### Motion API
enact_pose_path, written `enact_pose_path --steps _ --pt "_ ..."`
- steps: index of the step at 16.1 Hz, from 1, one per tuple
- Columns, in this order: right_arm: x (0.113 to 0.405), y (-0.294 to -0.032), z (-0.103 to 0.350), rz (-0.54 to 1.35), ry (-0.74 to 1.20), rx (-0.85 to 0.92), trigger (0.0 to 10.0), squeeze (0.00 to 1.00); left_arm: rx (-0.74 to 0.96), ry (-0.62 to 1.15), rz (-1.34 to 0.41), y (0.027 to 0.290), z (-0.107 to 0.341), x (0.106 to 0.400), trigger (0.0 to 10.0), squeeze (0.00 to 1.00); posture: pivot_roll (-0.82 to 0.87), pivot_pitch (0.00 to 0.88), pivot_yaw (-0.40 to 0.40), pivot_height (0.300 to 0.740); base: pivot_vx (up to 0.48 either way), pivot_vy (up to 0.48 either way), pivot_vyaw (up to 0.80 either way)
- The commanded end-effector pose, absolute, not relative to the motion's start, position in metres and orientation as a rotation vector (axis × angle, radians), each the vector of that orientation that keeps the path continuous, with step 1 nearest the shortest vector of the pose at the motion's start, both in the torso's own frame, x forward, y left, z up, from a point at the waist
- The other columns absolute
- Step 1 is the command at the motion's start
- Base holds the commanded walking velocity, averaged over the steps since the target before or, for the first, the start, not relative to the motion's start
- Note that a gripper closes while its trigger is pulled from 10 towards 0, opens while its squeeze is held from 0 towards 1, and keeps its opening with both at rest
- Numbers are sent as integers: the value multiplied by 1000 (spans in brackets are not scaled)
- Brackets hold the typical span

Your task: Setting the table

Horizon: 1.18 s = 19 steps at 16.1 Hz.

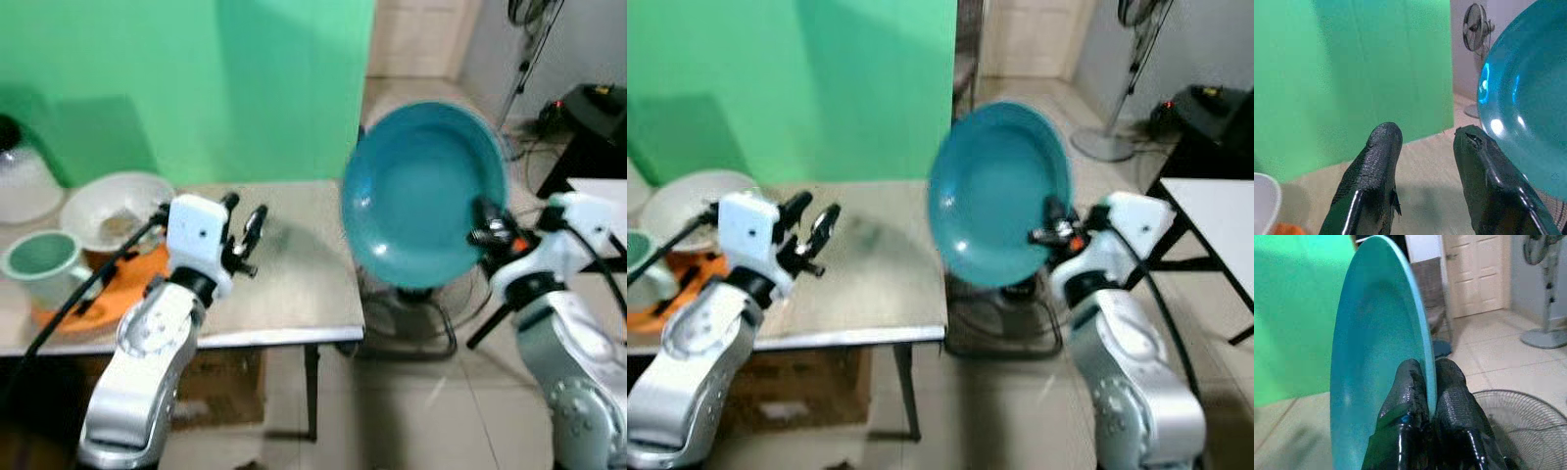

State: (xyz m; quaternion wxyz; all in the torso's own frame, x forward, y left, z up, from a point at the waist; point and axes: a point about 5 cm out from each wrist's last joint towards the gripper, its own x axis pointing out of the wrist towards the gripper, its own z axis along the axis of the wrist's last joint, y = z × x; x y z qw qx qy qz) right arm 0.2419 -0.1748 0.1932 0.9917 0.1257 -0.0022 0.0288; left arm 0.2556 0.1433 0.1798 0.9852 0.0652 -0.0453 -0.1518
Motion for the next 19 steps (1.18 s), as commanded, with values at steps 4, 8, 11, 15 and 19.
enact_pose_path --steps 4,8,11,15,19 --pt "241 -175 201 62 -34 242 10000 0 136 -93 -304 143 181 255 10000 0 85 0 5 740 0 0 0" --pt "240 -173 200 62 -22 241 10000 0 147 -93 -305 143 180 255 10000 0 83 0 6 740 0 0 -725" --pt "240 -172 200 63 -18 240 10000 0 147 -92 -306 143 180 255 10000 0 82 0 6 740 0 -81 -800" --pt "240 -172 200 64 -16 240 10000 0 148 -92 -304 143 180 256 10000 0 81 0 3 740 0 -244 -800" --pt "240 -171 200 64 -11 241 10000 0 151 -92 -305 143 181 257 10000 0 79 0 3 740 0 -245 -800"
